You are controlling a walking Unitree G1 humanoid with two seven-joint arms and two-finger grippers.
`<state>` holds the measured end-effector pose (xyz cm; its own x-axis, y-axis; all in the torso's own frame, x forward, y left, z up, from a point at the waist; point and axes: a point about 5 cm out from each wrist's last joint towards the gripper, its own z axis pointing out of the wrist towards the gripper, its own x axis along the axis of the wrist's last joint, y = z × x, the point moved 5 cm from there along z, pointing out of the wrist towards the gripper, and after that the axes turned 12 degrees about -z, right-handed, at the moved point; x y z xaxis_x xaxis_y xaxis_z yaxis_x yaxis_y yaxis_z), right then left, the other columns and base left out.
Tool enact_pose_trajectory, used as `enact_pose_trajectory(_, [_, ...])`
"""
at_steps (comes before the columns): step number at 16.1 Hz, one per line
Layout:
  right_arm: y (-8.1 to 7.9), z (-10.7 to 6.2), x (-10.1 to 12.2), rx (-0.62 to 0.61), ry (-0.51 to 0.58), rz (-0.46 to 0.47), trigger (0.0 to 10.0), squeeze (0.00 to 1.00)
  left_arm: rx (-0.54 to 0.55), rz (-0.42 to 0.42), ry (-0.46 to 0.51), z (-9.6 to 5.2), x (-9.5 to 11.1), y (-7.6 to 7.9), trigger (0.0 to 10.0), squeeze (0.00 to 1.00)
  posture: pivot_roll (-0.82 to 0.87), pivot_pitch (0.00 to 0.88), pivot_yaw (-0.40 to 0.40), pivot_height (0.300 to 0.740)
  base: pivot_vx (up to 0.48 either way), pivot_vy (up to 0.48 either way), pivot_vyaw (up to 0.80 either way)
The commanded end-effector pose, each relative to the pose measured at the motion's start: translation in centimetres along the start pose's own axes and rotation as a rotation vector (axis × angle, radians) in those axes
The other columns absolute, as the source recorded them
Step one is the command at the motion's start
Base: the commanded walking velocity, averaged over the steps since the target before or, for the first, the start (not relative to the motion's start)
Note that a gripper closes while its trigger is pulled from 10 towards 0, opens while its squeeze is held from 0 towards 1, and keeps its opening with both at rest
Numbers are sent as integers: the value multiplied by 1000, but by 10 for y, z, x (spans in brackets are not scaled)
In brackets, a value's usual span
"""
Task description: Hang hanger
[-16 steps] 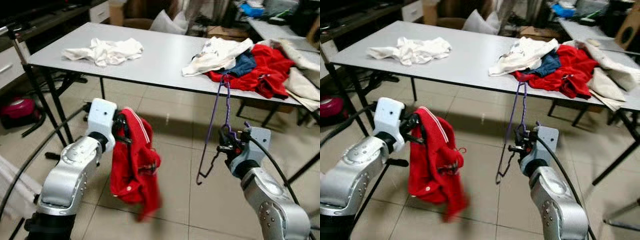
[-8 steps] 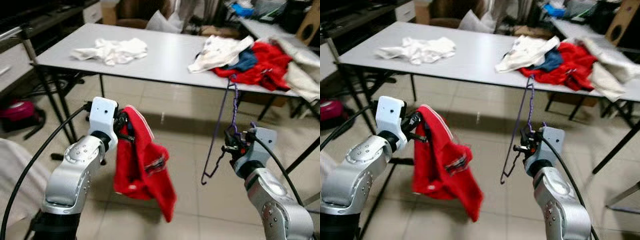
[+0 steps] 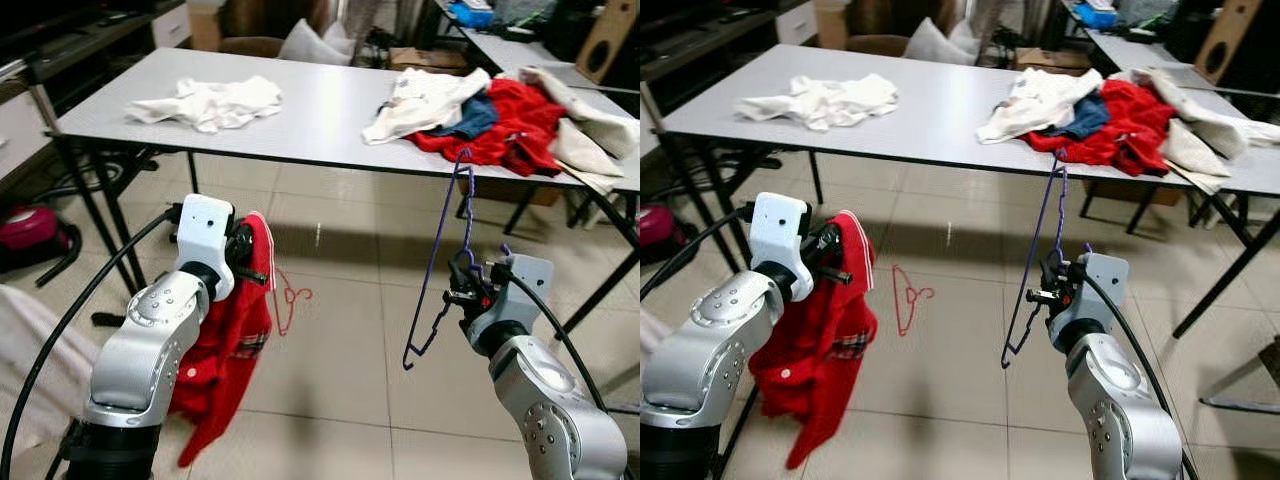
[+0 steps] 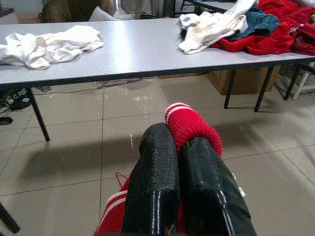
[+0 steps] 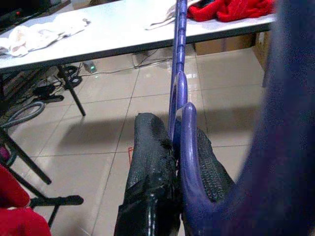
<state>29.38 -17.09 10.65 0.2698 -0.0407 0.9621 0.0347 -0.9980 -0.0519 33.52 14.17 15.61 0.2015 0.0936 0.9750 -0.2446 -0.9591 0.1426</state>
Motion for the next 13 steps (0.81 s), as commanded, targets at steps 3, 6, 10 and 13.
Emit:
enact_pose_trajectory(3, [4,0,5,-15,14,-6,10000,0,-29,5,49,2,14,7,10000,0,-98,0,-33,740,296,0,0])
enact_pose_trajectory(6, [5,0,5,-17,14,-9,10000,0,-36,3,48,2,13,8,10000,0,-102,0,-32,740,310,0,0])
enact_pose_trajectory(10, [4,1,7,-3,19,-25,10000,0,-39,-2,46,2,13,9,10000,0,-100,0,-35,740,310,0,0])
enact_pose_trajectory(13, [3,2,7,3,12,-70,10000,0,-40,-5,43,2,12,8,10000,0,-100,0,-35,740,310,0,0])
